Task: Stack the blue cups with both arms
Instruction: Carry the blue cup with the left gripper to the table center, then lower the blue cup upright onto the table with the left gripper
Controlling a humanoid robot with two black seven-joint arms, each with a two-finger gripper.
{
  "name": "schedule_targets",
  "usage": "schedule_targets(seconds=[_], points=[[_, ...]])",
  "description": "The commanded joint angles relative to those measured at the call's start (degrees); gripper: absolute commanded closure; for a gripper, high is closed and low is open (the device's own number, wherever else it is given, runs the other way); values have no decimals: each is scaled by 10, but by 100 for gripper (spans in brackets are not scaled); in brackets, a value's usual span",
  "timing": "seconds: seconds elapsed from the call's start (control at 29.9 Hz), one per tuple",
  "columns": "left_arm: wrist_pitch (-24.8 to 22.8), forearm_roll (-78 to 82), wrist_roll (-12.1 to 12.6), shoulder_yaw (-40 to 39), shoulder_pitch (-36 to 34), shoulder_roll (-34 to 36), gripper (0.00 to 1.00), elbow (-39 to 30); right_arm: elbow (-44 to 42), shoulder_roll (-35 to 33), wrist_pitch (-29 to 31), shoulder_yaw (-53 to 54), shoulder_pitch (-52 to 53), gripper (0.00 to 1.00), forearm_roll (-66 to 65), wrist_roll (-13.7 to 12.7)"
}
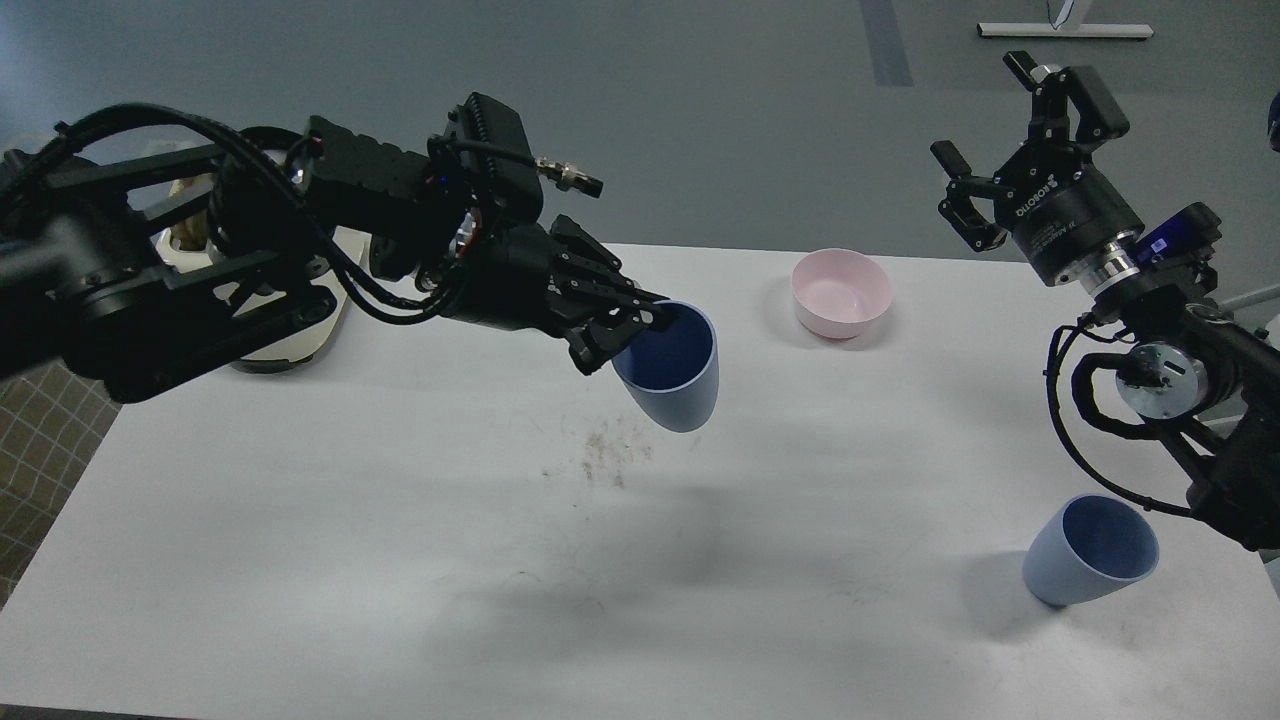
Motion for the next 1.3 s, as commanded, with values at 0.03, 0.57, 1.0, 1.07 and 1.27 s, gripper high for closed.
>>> schedule_targets(seconds=[0.03,0.57,1.0,1.07,1.27], points=[[0,22,0,2,9,-33,100,5,-2,0,0,0,26,0,-1,0],[0,60,0,44,9,-98,100,63,-19,-2,0,-75,194,0,2,0],[0,81,0,98,-8,-164,100,130,-14,-17,0,-76,202,0,4,0],[0,82,0,99,-11,-182,100,151,-13,-18,0,-76,202,0,4,0],[0,80,0,120,-25,-226,100,183,-13,-18,0,-76,202,0,4,0]])
